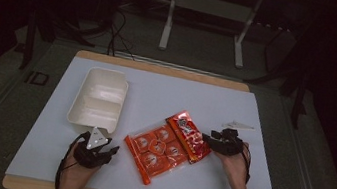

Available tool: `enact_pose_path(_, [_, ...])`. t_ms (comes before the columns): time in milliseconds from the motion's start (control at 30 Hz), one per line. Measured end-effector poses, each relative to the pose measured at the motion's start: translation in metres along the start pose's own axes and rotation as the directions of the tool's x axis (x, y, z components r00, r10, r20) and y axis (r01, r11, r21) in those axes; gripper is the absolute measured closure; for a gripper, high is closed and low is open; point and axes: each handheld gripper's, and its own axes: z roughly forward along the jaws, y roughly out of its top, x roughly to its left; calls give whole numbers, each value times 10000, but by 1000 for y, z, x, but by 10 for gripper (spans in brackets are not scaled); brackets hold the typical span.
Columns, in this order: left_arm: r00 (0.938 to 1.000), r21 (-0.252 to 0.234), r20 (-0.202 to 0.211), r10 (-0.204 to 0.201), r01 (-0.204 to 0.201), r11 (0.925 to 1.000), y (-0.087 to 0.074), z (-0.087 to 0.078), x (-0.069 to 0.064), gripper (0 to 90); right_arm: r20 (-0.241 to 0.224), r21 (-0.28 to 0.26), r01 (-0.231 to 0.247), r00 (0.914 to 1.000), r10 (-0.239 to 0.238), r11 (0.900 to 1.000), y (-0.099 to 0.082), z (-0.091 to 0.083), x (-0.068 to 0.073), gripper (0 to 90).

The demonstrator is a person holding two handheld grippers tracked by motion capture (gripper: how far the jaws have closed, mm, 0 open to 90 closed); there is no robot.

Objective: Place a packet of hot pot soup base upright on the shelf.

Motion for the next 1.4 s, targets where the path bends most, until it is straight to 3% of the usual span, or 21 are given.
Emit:
enact_pose_path(333, [9998, 34, 176, -26, 26, 10000, -2, 4, -1, 564, -712, 721, -227, 9971, 278, 9971, 14, 27, -5, 517])
enact_pose_path(600, [9988, -411, 359, -341, 356, 9985, -4, 0, 3, 569, -1152, 1540, -598, 9903, 780, 9863, 17, 50, -10, 493])
enact_pose_path(767, [9986, -407, 451, -270, 288, 9988, -5, 1, 2, 579, -1908, 1847, -803, 9748, 1159, 9795, 17, 58, -12, 554])
enact_pose_path(833, [9988, -382, 436, -213, 230, 9990, -4, 1, 2, 581, -1938, 1905, -758, 9745, 1132, 9788, 19, 58, -12, 595])
enact_pose_path(867, [9989, -390, 420, -191, 208, 9990, -4, 1, 2, 584, -2171, 1855, -817, 9685, 1219, 9792, 21, 56, -13, 609])
enact_pose_path(900, [9990, -387, 418, -184, 201, 9991, -4, 1, 1, 584, -2171, 1855, -817, 9685, 1219, 9792, 21, 56, -13, 609])
enact_pose_path(933, [9990, -368, 400, -188, 203, 9991, -4, 1, 2, 584, -2342, 1777, -845, 9641, 1255, 9805, 22, 55, -14, 639])
enact_pose_path(967, [9990, -340, 408, -183, 197, 9992, -4, 1, 2, 586, -2862, 1667, -914, 9483, 1368, 9818, 24, 51, -14, 648])
enact_pose_path(1000, [9990, -324, 433, -149, 163, 9993, -4, 2, 1, 597, -3222, 1572, -822, 9377, 1298, 9841, 28, 49, -12, 647])
enact_pose_path(1033, [9991, -316, 418, -110, 123, 9994, -4, 2, 1, 602, -3332, 1582, -649, 9358, 1152, 9853, 31, 48, -9, 647])
enact_pose_path(1133, [9993, -341, 385, 21, -8, 9994, -4, 2, -1, 605, -3303, 1821, 26, 9421, 587, 9833, 39, 51, 2, 639])
enact_pose_path(1200, [9993, -312, 373, 45, -34, 9995, -4, 2, -1, 601, -3360, 1971, 376, 9413, 315, 9797, 45, 56, 9, 643])
enact_pose_path(1267, [9992, -299, 403, 0, 12, 9996, -4, 2, 0, 597, -3255, 2252, 857, 9455, -80, 9705, 49, 62, 16, 667])
enact_pose_path(1333, [9991, -324, 434, -23, 37, 9995, -4, 2, 0, 596, -2876, 2673, 1344, 9562, -541, 9542, 53, 69, 22, 706])
enact_pose_path(1400, [9991, -309, 428, -13, 27, 9995, -4, 2, 0, 596, -2813, 2885, 1468, 9576, -628, 9462, 56, 75, 25, 733])
